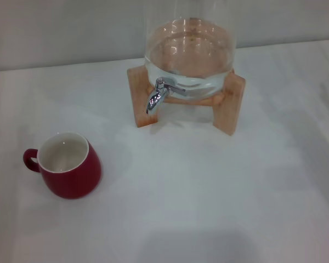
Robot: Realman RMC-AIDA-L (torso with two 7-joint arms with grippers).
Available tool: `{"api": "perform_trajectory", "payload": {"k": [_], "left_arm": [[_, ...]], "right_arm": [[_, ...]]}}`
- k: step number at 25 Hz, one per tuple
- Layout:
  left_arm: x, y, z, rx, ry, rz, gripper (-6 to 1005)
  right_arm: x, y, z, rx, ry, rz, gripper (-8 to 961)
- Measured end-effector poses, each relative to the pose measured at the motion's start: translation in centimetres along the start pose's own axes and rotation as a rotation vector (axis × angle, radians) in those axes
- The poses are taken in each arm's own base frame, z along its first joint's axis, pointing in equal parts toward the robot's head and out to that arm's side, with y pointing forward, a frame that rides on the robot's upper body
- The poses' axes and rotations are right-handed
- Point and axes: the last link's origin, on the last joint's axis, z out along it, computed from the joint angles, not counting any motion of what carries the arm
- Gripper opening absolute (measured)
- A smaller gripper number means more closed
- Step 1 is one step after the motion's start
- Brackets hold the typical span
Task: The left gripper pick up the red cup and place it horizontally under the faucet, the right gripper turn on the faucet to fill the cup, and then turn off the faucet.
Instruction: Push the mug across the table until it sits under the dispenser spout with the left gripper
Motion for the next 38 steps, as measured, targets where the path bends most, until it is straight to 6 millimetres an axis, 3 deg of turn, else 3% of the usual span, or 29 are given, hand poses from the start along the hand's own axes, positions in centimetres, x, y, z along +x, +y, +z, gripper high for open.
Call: {"api": "perform_trajectory", "payload": {"k": [15, 38], "left_arm": [[-0.1, 0.2, -0.1, -0.013, -0.005, 0.004, 776], [-1.1, 0.9, -2.0, -0.099, -0.047, 0.036, 780]], "right_arm": [[0.1, 0.0, -0.1, -0.004, 0.003, -0.001, 870], [0.8, 0.7, -1.1, -0.052, 0.034, 0.015, 870]]}}
